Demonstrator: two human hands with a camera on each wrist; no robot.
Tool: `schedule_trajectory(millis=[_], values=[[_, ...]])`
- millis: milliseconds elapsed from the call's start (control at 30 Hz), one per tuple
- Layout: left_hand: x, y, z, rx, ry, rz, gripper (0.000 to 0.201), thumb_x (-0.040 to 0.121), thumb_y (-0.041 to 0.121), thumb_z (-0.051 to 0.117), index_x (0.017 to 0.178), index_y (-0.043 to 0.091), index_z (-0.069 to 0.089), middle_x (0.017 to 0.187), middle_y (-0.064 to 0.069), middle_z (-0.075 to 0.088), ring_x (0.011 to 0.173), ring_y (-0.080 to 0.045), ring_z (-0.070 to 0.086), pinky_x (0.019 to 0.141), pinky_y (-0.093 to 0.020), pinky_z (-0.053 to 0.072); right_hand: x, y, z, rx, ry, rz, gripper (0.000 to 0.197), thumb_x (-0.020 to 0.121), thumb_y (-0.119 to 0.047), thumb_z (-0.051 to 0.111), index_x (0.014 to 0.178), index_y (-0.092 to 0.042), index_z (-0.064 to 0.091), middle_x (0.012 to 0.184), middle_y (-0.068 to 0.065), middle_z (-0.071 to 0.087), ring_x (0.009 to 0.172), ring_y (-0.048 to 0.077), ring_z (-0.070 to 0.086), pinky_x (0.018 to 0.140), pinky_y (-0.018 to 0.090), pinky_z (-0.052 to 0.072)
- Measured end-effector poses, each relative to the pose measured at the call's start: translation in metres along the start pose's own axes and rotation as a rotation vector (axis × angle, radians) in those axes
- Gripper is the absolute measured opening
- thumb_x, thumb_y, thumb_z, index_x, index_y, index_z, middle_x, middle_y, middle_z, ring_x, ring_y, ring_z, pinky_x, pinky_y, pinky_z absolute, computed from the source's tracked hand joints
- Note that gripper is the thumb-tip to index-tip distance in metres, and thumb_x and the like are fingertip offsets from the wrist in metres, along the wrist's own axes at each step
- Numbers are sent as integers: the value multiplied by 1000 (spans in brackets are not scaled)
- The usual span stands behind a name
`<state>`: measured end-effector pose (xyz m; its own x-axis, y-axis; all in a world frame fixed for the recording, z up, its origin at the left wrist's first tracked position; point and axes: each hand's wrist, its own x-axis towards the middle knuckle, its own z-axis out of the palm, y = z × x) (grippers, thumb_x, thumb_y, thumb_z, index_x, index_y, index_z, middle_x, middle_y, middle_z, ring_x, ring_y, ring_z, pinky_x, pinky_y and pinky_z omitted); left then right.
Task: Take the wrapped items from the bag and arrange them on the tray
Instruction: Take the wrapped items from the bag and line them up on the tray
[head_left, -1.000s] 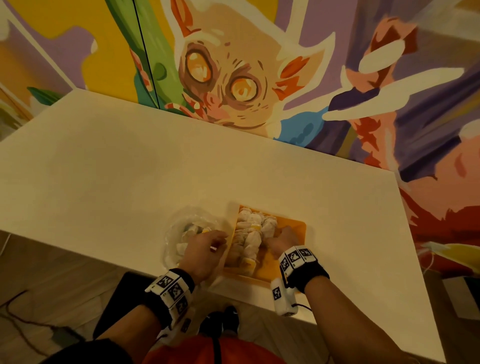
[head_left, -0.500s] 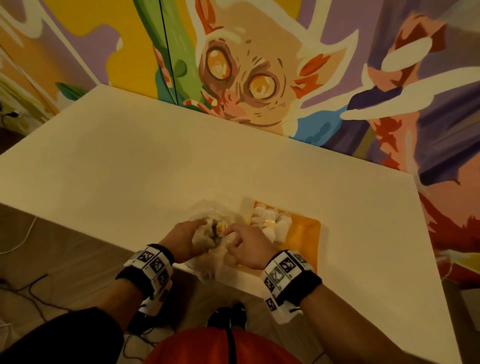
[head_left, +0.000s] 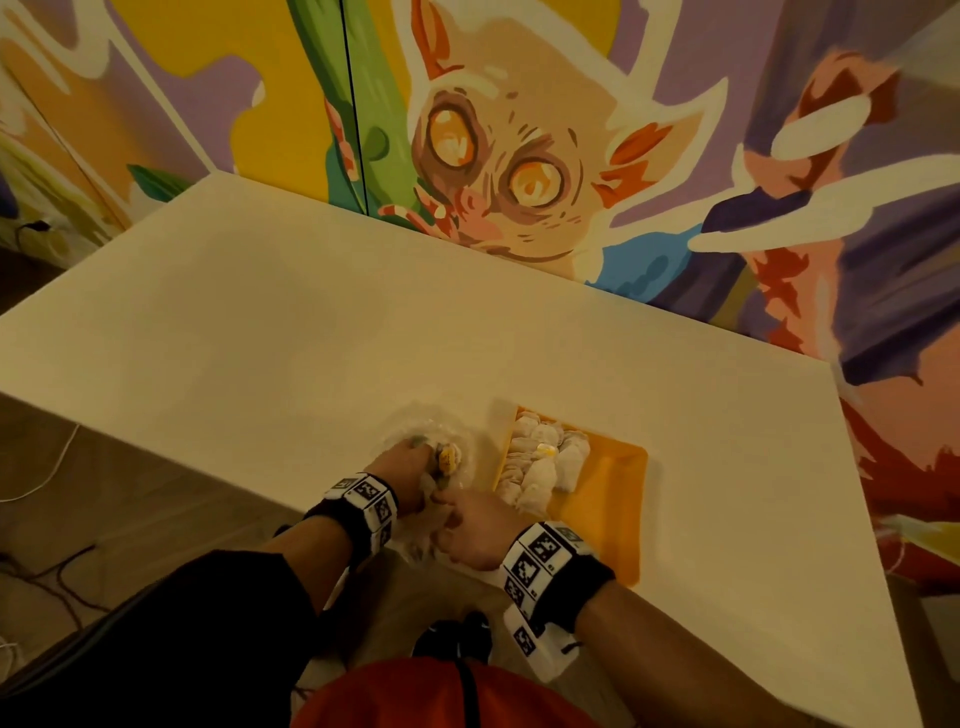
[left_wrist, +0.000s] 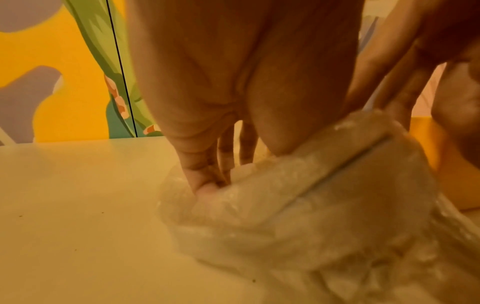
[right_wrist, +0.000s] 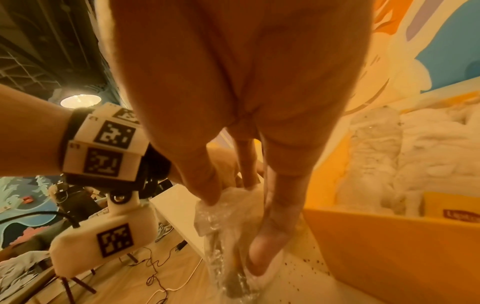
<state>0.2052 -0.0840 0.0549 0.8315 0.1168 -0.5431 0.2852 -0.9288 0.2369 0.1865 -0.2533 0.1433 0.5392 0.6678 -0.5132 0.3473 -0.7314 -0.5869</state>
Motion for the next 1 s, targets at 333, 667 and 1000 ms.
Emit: schedule_trajectory(millis=[333,667,1000], values=[[-13,11,-14,-2,-13,54,25,91,26,55,73,11,64,80,-9,64,86,-27,62,71,-33,45,-1,5,5,27,33,-1,44,91,-18,54,134,-24,51,106,9,68,95,26,63,68,23,39],[0,5,-1,155,21,120,59,76,37,63,128,19,43,132,-6,40,123,-31,45,94,-41,46,-5,3,7,8,66,4,45,89,-19,55,134,-20,52,114,10,66,104,25,62,88,36,52],[-11,16,-14,186,-46,185,39,81,21,68,119,19,56,129,-2,51,123,-28,44,98,-37,43,-16,2,2,53,38,67,42,94,-22,55,135,-12,51,122,12,63,112,26,59,94,35,47]])
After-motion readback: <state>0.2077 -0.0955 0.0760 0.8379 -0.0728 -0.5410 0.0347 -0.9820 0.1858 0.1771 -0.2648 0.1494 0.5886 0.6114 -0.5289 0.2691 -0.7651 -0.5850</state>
